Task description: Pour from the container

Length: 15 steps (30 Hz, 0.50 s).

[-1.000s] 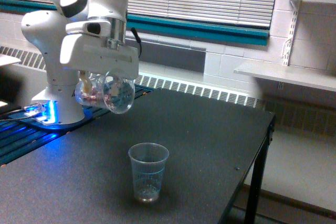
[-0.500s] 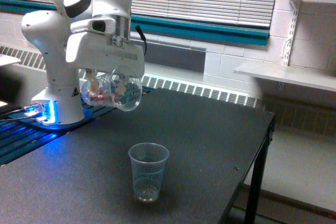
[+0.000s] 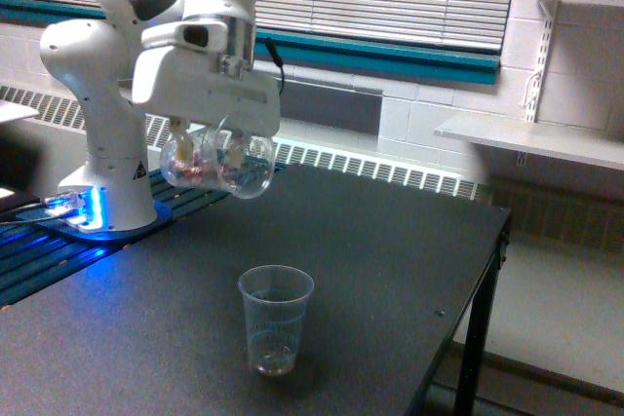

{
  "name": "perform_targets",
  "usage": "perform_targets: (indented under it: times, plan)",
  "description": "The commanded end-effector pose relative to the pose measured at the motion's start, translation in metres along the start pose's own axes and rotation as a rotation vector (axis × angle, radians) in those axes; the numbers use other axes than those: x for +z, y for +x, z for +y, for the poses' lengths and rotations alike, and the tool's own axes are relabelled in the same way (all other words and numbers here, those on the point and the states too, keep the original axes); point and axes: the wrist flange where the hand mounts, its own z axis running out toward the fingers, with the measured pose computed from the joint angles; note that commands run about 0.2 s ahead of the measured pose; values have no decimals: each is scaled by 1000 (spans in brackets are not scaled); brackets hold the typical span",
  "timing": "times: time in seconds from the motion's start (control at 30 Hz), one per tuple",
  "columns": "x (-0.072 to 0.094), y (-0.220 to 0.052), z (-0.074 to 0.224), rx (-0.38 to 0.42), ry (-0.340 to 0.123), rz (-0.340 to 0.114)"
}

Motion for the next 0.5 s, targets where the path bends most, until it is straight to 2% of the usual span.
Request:
perform_targets:
  times: [0.03,0.17,0.27,0.5]
  plan:
    - [-16,22,-18,-73,-18,20]
    - [-20,37,-26,-106,-28,35]
    - [-24,49,-31,-107,-15,53]
    - [-15,50,-27,-118,-5,29]
